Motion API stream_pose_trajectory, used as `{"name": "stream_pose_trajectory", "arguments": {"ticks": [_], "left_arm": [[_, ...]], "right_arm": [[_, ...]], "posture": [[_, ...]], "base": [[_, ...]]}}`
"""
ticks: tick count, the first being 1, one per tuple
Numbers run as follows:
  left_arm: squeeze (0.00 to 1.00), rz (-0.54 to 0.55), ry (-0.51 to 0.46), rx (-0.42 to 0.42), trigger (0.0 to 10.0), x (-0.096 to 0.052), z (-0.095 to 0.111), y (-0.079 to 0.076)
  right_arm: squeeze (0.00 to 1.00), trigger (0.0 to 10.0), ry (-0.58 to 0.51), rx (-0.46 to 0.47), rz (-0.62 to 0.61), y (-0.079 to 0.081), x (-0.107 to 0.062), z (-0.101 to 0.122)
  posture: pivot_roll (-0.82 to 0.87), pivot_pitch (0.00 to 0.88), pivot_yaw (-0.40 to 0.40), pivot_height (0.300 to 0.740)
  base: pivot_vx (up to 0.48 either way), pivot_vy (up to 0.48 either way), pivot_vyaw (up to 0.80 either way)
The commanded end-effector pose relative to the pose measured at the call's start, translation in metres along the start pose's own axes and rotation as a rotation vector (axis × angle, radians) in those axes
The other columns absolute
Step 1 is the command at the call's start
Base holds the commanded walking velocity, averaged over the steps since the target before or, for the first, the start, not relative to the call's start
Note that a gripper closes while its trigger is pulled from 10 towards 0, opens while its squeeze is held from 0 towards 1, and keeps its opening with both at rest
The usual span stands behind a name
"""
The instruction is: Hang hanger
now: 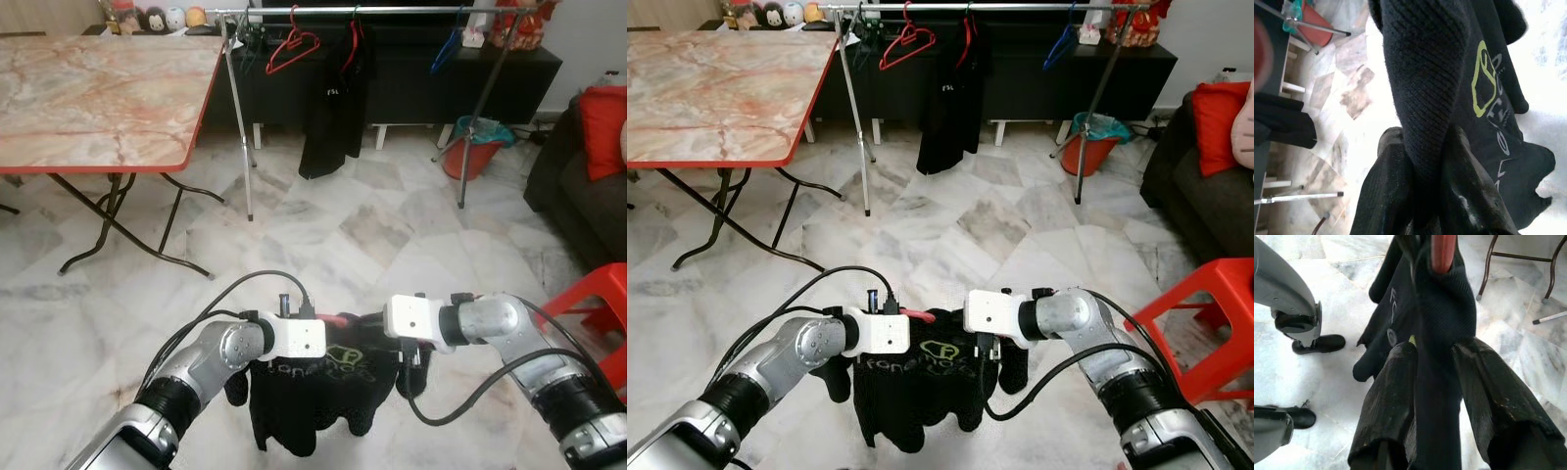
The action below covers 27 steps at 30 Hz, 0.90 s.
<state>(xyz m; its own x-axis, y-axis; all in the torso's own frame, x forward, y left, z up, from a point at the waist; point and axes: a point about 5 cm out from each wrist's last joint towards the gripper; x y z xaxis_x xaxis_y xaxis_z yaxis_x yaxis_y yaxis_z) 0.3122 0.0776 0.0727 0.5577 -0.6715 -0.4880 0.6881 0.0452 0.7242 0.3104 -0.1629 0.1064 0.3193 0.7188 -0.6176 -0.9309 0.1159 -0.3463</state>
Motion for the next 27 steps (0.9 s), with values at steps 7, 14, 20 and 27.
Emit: {"name": "stream_pose_trajectory", "arguments": {"ticks": [7,14,20,27], "left_arm": [[0.00,0.013,-0.067,0.001,10.0,0.0006,0.0130,0.0050],[0.00,0.015,-0.069,-0.003,10.0,0.0001,0.0134,0.0054],[0.00,0.018,-0.076,-0.006,10.0,0.0004,0.0151,0.0060],[0.00,0.022,-0.079,-0.006,10.0,-0.0007,0.0158,0.0076]], "right_arm": [[0.68,10.0,-0.027,0.049,-0.017,-0.0023,0.0055,-0.0008],[1.00,10.0,-0.023,0.037,-0.032,-0.0044,0.0071,-0.0007],[1.00,10.0,-0.028,0.041,-0.039,-0.0057,0.0081,-0.0008],[1.00,10.0,-0.049,0.039,-0.063,-0.0096,0.0068,0.0027]], "posture": [[0.02,0.039,-0.034,0.740],[0.02,0.042,-0.033,0.740],[0.02,0.042,-0.033,0.740],[0.02,0.050,-0.032,0.740]], "base": [[0.000,0.000,0.00],[0.000,0.000,0.00],[0.000,0.000,0.00],[0.000,0.000,0.00]]}}
Point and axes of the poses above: a point about 5 cm out from each wrist's last joint towards the gripper, its own x axis pointing out of the wrist towards the gripper, its own z axis along the axis of the wrist's last joint, y = z × x, and after that the axes turned 2 degrees about x, right-handed
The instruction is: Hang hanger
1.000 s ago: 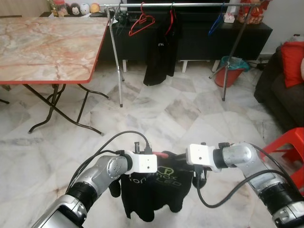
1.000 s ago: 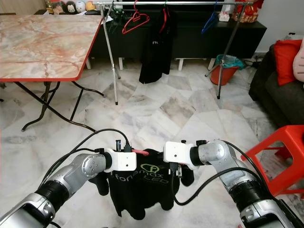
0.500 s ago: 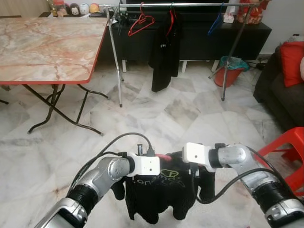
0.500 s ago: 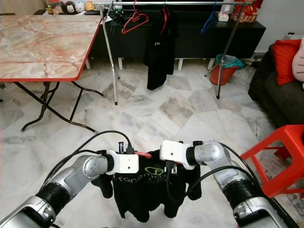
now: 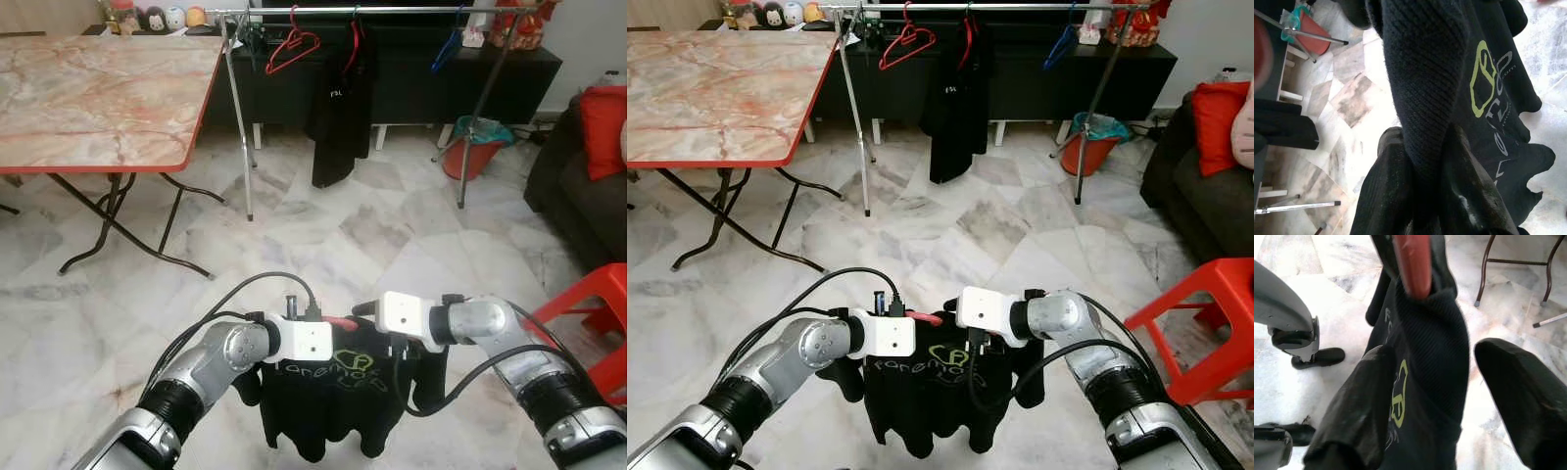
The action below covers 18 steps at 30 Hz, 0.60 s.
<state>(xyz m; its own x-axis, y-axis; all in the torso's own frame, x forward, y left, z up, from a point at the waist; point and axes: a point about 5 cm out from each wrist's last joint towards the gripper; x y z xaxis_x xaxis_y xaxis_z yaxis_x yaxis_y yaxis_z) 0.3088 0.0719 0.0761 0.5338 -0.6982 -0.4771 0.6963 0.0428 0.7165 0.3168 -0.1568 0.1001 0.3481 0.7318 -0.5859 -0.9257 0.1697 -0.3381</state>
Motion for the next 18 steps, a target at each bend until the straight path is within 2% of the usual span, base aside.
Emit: {"name": "stream_pose_trajectory", "arguments": {"ticks": [1,3,4,5,7,11,18], "left_arm": [[0.00,0.033,-0.044,0.000,10.0,-0.001,0.009,0.008],[0.00,0.034,-0.045,0.000,10.0,-0.001,0.009,0.008],[0.00,0.034,-0.046,-0.001,10.0,-0.001,0.009,0.008],[0.00,0.035,-0.047,-0.001,10.0,0.000,0.009,0.008],[0.00,0.034,-0.048,-0.002,10.0,0.000,0.009,0.008],[0.00,0.030,-0.050,-0.003,10.0,0.000,0.010,0.007],[0.00,0.027,-0.048,-0.003,10.0,-0.001,0.010,0.007]], "right_arm": [[0.93,10.0,-0.018,-0.011,-0.055,-0.009,-0.004,0.004],[0.93,10.0,-0.017,-0.011,-0.068,-0.011,-0.004,0.004],[0.07,10.0,-0.027,-0.014,-0.081,-0.012,-0.004,0.006],[0.00,10.0,-0.053,-0.010,-0.094,-0.014,-0.004,0.009],[0.00,10.0,-0.061,-0.004,-0.096,-0.015,-0.004,0.010],[0.00,10.0,-0.005,-0.006,-0.070,-0.011,-0.002,0.003],[0.00,10.0,0.013,0.052,-0.022,-0.003,0.004,-0.007]], "posture": [[0.02,0.051,-0.032,0.740],[0.02,0.051,-0.032,0.740],[0.02,0.051,-0.032,0.740],[0.02,0.055,-0.033,0.740],[0.02,0.055,-0.033,0.740],[0.02,0.055,-0.033,0.740],[0.03,0.057,-0.034,0.740]], "base": [[0.000,0.000,0.00],[0.000,0.000,0.00],[0.000,0.000,0.00],[0.000,0.000,0.00],[0.000,0.000,0.00],[0.000,0.000,0.00],[0.000,0.000,0.00]]}}
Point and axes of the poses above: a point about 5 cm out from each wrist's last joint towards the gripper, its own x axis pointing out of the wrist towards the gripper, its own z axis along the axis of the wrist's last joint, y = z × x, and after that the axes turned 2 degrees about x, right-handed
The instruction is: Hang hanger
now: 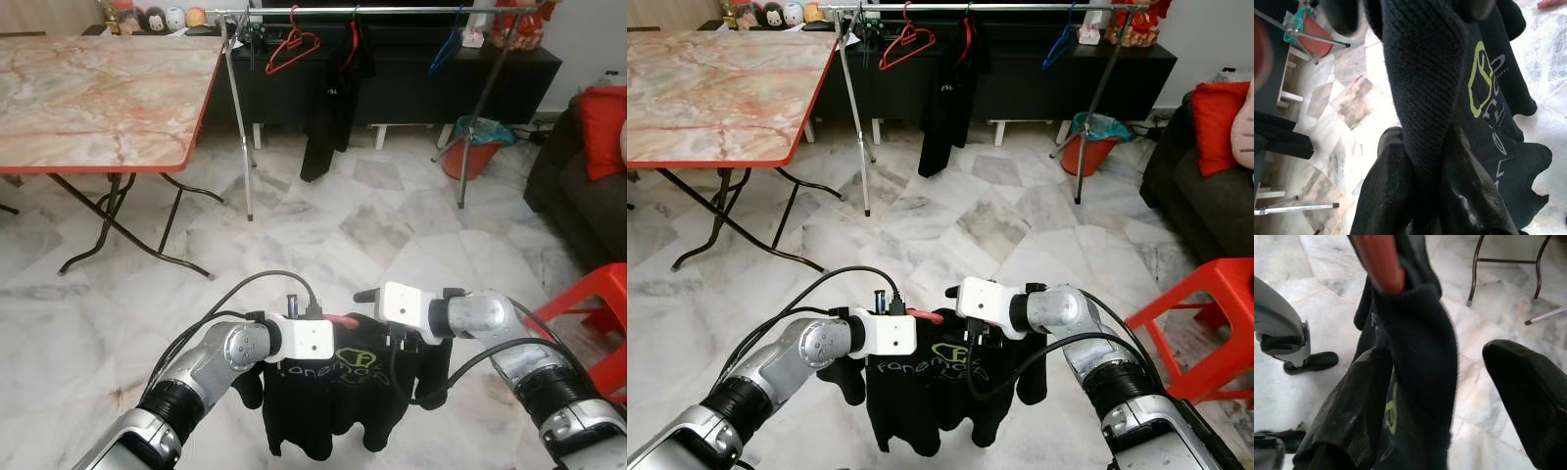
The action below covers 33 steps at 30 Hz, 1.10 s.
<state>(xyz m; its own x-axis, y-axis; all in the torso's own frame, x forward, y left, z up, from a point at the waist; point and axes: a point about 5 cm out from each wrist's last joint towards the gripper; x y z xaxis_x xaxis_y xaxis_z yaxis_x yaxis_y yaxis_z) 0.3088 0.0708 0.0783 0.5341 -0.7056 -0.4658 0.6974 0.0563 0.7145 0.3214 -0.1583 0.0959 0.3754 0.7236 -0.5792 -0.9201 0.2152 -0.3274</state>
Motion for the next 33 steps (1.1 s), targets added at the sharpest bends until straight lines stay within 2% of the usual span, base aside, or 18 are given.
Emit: {"name": "stream_pose_trajectory", "arguments": {"ticks": [1,3,4,5,16,28,33], "left_arm": [[0.00,0.020,-0.037,0.008,10.0,-0.001,0.008,0.006],[0.00,0.021,-0.036,0.009,10.0,-0.001,0.007,0.006],[0.00,0.021,-0.035,0.009,10.0,-0.001,0.007,0.006],[0.00,0.021,-0.032,0.013,10.0,-0.002,0.006,0.006],[0.00,0.020,-0.025,0.020,10.0,-0.002,0.006,0.006],[0.00,-0.035,0.028,0.038,10.0,-0.002,-0.004,-0.007],[0.00,-0.008,0.230,-0.031,10.0,-0.005,-0.029,-0.005]], "right_arm": [[0.00,10.0,0.010,0.022,-0.002,0.000,0.002,-0.003],[0.00,9.6,0.010,0.025,-0.007,-0.001,0.002,-0.004],[0.00,3.5,0.008,0.026,-0.013,-0.001,0.002,-0.003],[0.00,0.0,0.002,0.027,-0.021,-0.003,0.001,-0.003],[0.00,0.0,-0.005,0.020,-0.049,-0.007,-0.001,-0.002],[0.00,0.0,-0.028,-0.013,-0.071,-0.012,0.000,0.006],[0.00,0.0,-0.041,-0.060,-0.085,-0.016,-0.001,0.014]], "posture": [[0.03,0.057,-0.034,0.740],[0.03,0.057,-0.034,0.740],[0.03,0.057,-0.034,0.740],[0.03,0.057,-0.034,0.740],[0.03,0.060,-0.034,0.740],[0.03,0.059,-0.033,0.740],[0.03,0.060,-0.033,0.740]], "base": [[0.000,0.000,0.00],[0.000,0.000,0.00],[0.000,0.000,0.00],[0.000,0.000,0.00],[0.000,0.000,0.00],[0.000,0.000,0.00],[0.000,0.000,0.00]]}}
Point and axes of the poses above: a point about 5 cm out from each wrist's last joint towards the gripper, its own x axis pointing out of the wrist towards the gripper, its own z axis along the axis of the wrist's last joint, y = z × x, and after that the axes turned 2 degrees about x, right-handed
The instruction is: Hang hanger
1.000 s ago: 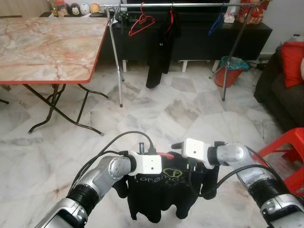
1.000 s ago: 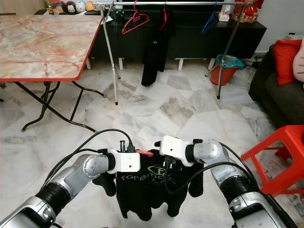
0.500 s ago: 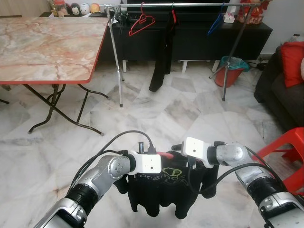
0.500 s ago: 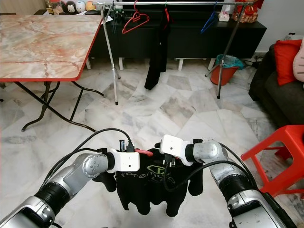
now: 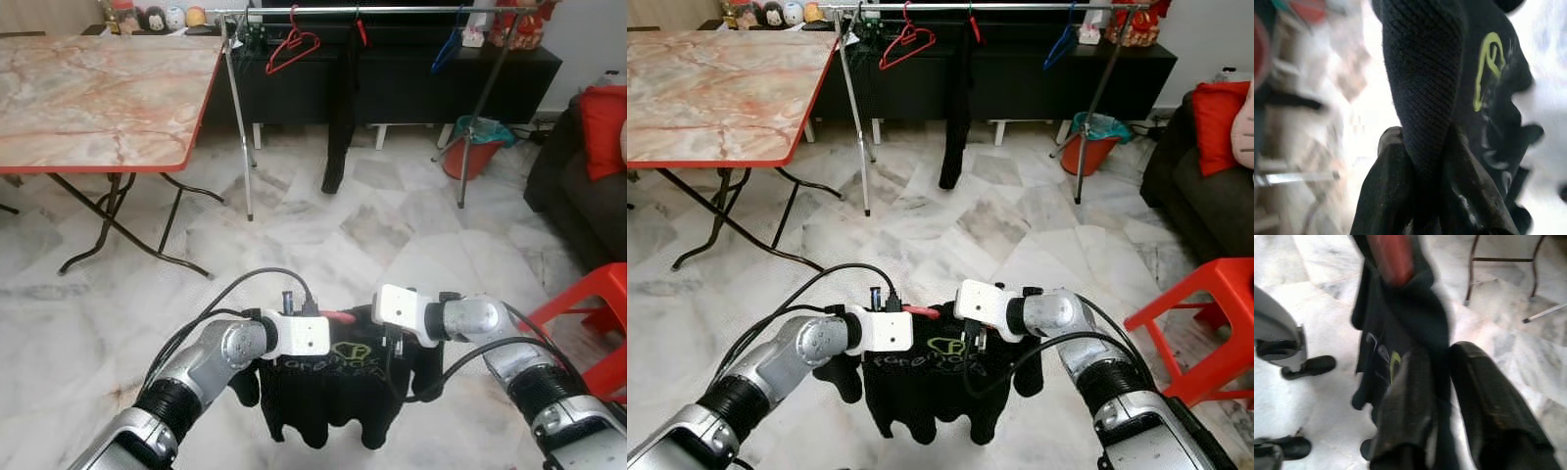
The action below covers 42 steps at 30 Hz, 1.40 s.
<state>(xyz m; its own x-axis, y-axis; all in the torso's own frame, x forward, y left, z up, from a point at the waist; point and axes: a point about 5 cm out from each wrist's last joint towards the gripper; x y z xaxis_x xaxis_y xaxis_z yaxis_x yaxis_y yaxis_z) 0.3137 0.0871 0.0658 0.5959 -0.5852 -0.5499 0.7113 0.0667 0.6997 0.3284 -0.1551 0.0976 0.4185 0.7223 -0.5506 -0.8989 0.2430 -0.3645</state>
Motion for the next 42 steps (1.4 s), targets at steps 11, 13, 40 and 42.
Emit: {"name": "stream_pose_trajectory", "arguments": {"ticks": [11,13,40,42], "left_arm": [[0.00,0.009,0.107,-0.045,10.0,0.001,-0.012,0.000],[0.00,0.027,0.079,-0.053,10.0,0.000,-0.009,0.003],[0.00,-0.008,-0.070,-0.274,10.0,-0.109,-0.084,0.017],[0.00,-0.020,-0.098,-0.291,10.0,-0.112,-0.082,0.020]], "right_arm": [[0.00,0.0,-0.036,-0.065,-0.013,-0.007,-0.002,0.015],[0.00,7.1,-0.017,-0.065,-0.028,-0.007,-0.002,0.012],[1.00,10.0,0.084,0.126,0.020,0.013,-0.068,-0.034],[1.00,10.0,0.089,0.113,0.040,0.015,-0.068,-0.034]], "posture": [[0.02,0.062,-0.035,0.740],[0.02,0.063,-0.035,0.740],[0.00,0.077,-0.027,0.740],[0.00,0.077,-0.027,0.740]], "base": [[0.000,0.000,0.00],[0.000,0.000,0.00],[0.000,0.000,0.00],[0.000,0.000,0.00]]}}
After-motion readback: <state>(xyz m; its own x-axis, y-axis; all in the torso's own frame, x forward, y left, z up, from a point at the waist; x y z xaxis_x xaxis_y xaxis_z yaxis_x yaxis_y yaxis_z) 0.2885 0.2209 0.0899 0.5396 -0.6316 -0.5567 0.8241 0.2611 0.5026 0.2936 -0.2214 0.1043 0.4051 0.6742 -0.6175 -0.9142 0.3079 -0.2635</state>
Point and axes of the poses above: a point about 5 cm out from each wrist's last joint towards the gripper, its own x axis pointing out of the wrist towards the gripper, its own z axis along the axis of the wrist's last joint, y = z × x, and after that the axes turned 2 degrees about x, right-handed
